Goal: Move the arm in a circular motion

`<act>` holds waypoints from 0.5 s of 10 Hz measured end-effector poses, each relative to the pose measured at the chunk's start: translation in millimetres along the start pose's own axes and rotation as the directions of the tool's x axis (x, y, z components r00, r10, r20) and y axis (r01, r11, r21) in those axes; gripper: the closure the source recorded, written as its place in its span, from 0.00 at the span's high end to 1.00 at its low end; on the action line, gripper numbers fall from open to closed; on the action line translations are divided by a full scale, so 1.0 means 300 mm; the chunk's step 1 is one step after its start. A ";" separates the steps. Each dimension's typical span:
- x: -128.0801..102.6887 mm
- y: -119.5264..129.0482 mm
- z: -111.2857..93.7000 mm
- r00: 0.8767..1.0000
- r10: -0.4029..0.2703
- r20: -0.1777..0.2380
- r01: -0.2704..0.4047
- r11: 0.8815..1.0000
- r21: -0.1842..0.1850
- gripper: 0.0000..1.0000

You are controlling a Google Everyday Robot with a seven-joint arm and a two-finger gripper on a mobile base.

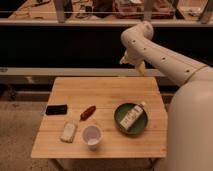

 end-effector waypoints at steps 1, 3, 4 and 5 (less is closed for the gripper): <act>-0.070 -0.085 0.034 0.999 -0.031 0.033 0.031 1.000 0.002 0.80; -0.246 -0.239 0.082 0.987 -0.110 0.119 0.110 0.994 0.006 0.80; -0.331 -0.286 0.083 0.973 -0.162 0.161 0.163 0.987 0.007 0.80; -0.427 -0.315 0.070 0.953 -0.217 0.213 0.219 0.976 0.015 0.80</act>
